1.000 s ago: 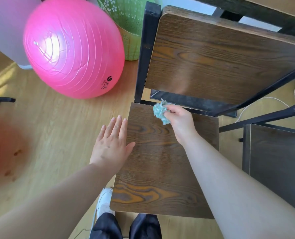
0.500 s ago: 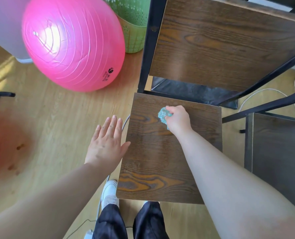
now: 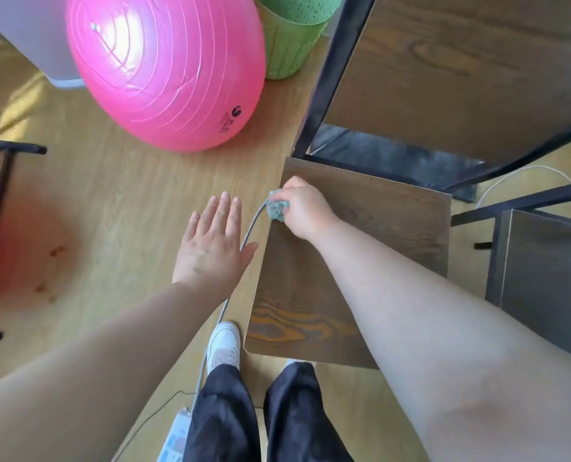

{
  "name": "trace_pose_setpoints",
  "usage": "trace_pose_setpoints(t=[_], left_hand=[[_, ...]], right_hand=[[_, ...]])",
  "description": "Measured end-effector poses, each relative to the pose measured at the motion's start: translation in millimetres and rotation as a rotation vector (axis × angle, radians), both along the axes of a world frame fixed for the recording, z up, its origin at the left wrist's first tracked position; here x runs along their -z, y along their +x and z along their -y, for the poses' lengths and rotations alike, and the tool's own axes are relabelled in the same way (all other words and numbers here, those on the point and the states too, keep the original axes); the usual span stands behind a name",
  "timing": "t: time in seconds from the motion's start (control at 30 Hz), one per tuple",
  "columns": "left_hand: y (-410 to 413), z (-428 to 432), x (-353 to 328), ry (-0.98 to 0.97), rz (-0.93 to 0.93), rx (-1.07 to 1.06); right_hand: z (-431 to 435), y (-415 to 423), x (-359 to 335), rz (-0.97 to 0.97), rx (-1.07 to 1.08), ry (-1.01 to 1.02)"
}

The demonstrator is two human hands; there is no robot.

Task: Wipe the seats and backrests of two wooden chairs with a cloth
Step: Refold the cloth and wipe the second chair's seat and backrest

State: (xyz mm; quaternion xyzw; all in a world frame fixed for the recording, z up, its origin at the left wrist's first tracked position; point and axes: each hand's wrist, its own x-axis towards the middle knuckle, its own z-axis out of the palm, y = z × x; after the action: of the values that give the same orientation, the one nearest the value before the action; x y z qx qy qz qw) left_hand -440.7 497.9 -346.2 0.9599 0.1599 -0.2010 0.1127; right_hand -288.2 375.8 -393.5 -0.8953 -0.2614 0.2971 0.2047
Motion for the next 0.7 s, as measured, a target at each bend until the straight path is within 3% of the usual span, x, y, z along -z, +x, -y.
trace_pose_setpoints(t=[0.17,0.27,0.4,0.53,0.6,0.7], left_hand=[[-16,5,-3,-0.035,-0.02,0.019],[-29,13,0,-0.026,-0.046,0.033],[-36,28,3,-0.027,-0.072,0.076],[-36,46,12,-0.032,-0.091,0.159],[-35,55,17,-0.028,-0.098,0.198],[-34,68,22,-0.019,-0.116,0.25]], right_hand=[[44,-110,6,-0.123,-0.125,0.059],[71,-149,3,-0.096,-0.233,0.027],[115,-121,-19,-0.035,0.2,0.153],[187,-62,-26,0.089,0.605,0.007],[219,-43,-22,0.1,0.712,-0.099],[238,-35,-16,0.076,0.703,-0.175]])
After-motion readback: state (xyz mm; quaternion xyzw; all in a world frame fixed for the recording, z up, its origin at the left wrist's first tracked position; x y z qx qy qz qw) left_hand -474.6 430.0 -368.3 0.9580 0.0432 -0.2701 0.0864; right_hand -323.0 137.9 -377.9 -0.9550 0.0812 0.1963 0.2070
